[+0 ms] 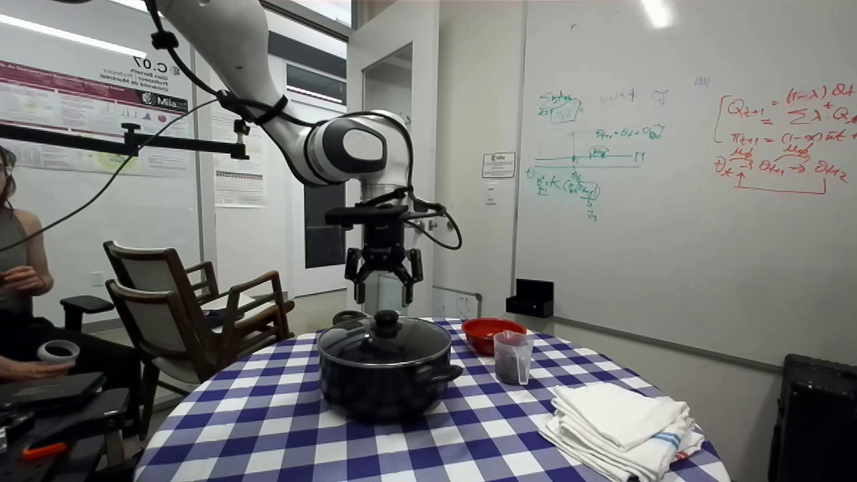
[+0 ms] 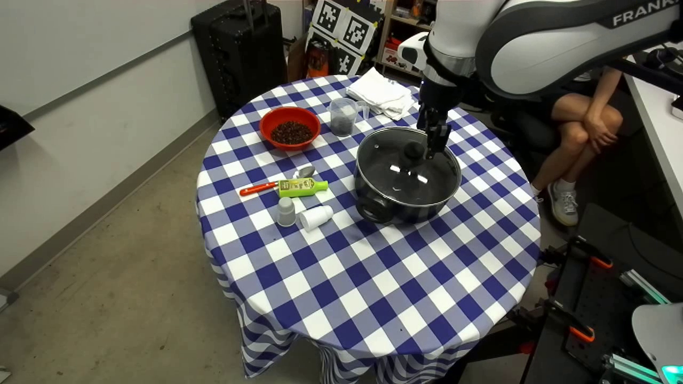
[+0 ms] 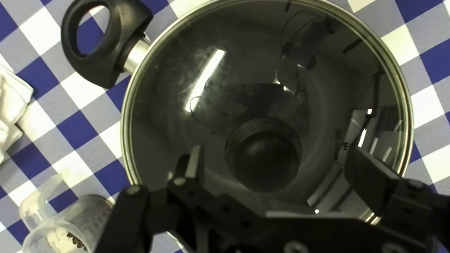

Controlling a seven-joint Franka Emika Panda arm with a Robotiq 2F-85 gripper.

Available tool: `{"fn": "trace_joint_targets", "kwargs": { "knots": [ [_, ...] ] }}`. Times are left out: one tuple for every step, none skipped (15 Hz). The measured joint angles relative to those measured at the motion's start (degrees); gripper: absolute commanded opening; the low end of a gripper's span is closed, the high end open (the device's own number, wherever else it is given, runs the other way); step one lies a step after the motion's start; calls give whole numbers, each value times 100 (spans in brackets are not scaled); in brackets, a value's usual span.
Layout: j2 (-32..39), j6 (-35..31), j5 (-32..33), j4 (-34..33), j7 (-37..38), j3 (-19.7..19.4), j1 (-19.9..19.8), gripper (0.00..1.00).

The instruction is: Remove the lid from the pot

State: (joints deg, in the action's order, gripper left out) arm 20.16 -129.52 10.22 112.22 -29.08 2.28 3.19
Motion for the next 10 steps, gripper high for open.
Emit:
{"fn": "trace_joint_targets", "kwargs": {
  "knots": [
    [36, -4, 5, -14, 34, 1, 0, 100],
    [73, -4, 5, -39, 52, 5, -2, 100],
    [108, -5, 4, -61, 54, 14, -5, 100],
    [138, -6, -1, -79, 54, 30, -12, 100],
    [162, -11, -4, -95, 54, 55, -23, 100],
    [185, -16, -4, -117, 54, 80, -33, 100],
    [214, -18, -16, -142, 53, 108, -47, 100],
    [243, -18, -33, -163, 53, 131, -61, 100],
    [276, -18, -71, -179, 53, 153, -83, 100],
    [312, -18, -98, -193, 53, 172, -110, 100]
  ]
}}
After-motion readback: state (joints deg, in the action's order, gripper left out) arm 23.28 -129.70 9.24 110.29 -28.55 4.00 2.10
